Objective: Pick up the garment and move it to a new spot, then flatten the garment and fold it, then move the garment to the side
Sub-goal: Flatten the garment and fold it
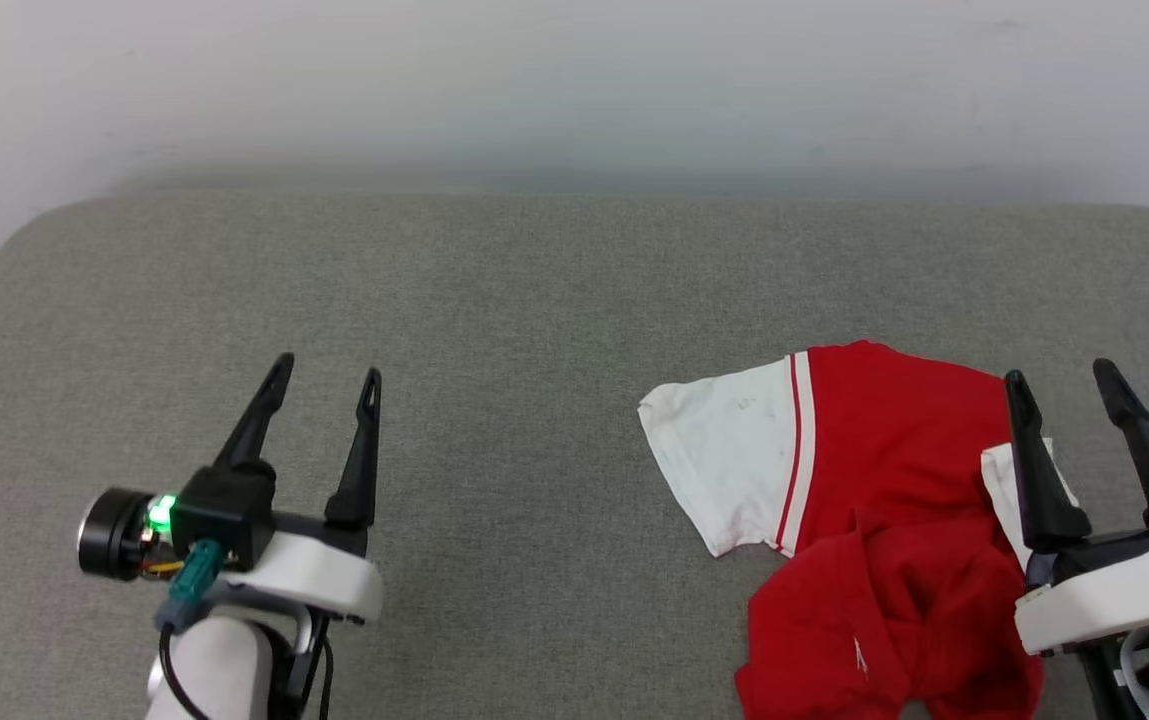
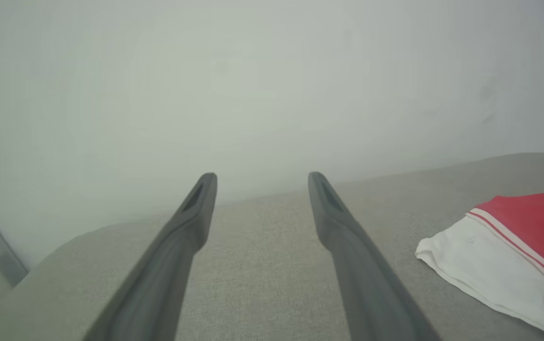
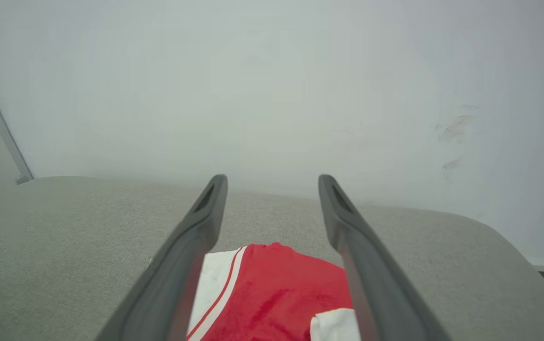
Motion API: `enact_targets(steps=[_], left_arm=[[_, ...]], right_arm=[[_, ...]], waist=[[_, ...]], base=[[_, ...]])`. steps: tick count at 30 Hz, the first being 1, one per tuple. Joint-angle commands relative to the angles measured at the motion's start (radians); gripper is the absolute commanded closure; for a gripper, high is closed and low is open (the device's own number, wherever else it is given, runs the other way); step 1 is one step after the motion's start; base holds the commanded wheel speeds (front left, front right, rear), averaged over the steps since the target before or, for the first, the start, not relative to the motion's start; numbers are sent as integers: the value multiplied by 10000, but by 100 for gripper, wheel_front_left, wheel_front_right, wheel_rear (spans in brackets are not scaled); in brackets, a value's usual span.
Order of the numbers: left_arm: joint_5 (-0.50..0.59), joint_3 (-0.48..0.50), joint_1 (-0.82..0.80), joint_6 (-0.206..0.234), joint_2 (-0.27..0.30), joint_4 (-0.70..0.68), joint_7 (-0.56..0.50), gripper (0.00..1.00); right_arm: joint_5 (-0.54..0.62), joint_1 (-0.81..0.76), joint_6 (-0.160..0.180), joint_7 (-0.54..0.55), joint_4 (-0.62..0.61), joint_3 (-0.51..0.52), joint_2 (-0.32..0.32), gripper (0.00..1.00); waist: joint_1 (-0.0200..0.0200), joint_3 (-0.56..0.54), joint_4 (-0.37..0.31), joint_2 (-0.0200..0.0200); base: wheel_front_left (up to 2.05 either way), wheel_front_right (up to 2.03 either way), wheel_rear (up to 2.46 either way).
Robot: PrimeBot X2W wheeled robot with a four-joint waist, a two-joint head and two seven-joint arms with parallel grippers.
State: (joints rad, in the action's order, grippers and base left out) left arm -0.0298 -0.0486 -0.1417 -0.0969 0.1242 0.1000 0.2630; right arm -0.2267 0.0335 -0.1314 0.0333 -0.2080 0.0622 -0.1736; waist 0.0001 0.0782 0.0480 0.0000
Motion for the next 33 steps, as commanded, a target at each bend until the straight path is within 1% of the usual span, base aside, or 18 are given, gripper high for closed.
enact_targets(steps=[1,5,6,8,13,17,21,23,25,28,33], left_arm=[[-100,-120,-516,-113,162,173,26,0],[-579,-917,-1833,-306,780,1053,18,0],[-860,-1284,-2267,-310,951,1253,-55,0],[-1395,-2321,-3174,-321,1538,1558,-473,0],[-3650,-4626,-5236,-321,2656,1840,-2107,0],[-5455,-6438,-6632,-323,3277,1965,-3843,0],[-7162,-7924,-7888,-324,3505,2129,-5943,0],[-7796,-8629,-8423,-324,3574,2274,-6977,0],[-8209,-9255,-8948,-324,3601,2454,-7792,0],[-8680,-10123,-9536,-325,3558,2863,-8684,0],[-9206,-11227,-10272,-325,3368,3649,-9426,0]], right_arm=[[213,-134,14,-255,130,117,317,0],[673,-147,14,-644,405,59,668,0],[672,-116,14,-736,459,58,739,0],[745,9,13,-902,561,6,796,0],[860,304,13,-1257,828,-110,900,0],[970,499,13,-1508,1055,-235,962,0],[1050,704,13,-1703,1265,-323,1017,0],[1085,841,13,-1790,1329,-397,1030,0],[1139,962,13,-1859,1391,-454,1047,0],[1175,1180,13,-1980,1496,-570,1070,0],[1229,1427,13,-2152,1678,-641,1113,0]], waist=[[-1,251,-181,0],[-1,633,-518,0],[-1,729,-620,0],[-1,933,-825,0],[-1,1432,-1301,0],[-1,1807,-1594,0],[-1,2166,-1808,0],[-1,2350,-1919,0],[-1,2534,-2013,0],[-1,2786,-2164,0],[-1,3209,-2325,0]], base=[[0,0,0],[0,0,0],[0,0,0],[0,0,0],[0,0,0],[0,0,0],[0,0,0],[0,0,0],[0,0,0],[0,0,0],[0,0,0]])
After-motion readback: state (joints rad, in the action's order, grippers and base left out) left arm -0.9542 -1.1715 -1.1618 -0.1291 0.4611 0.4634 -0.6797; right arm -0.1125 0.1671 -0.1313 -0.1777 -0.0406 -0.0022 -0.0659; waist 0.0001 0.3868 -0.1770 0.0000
